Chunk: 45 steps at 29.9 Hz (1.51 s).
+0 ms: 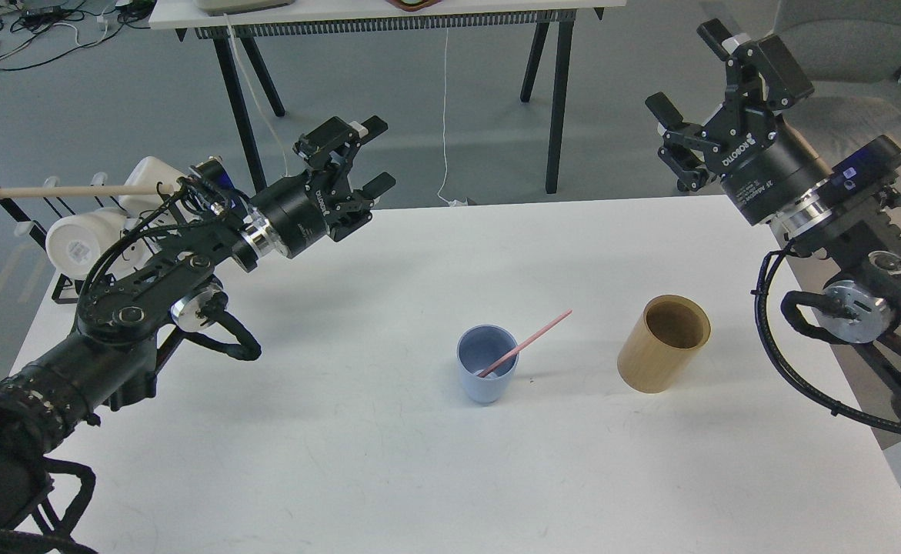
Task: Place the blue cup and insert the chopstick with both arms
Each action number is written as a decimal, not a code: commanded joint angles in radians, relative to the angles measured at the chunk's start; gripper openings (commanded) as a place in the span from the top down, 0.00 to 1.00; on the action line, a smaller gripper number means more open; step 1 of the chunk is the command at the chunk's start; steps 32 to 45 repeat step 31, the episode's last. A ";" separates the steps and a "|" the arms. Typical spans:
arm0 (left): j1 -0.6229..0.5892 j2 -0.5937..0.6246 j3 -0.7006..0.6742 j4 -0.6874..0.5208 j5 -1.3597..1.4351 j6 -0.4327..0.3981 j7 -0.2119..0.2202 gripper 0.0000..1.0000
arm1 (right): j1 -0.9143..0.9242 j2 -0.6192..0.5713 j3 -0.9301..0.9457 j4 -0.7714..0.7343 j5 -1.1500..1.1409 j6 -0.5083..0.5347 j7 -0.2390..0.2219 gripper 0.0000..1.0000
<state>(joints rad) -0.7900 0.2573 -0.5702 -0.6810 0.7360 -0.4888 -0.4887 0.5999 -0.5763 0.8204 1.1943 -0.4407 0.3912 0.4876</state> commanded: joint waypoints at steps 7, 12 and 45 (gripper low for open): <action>0.003 0.008 -0.002 0.000 -0.010 0.000 0.000 0.06 | 0.000 0.041 -0.001 -0.211 0.140 0.097 0.001 0.01; 0.014 0.010 0.000 0.000 -0.053 0.000 0.000 0.06 | -0.012 0.043 -0.007 -0.216 0.142 0.097 0.001 0.01; 0.034 0.023 -0.099 0.000 -0.073 0.000 0.000 0.05 | -0.022 0.078 -0.001 -0.243 0.145 0.097 0.001 0.01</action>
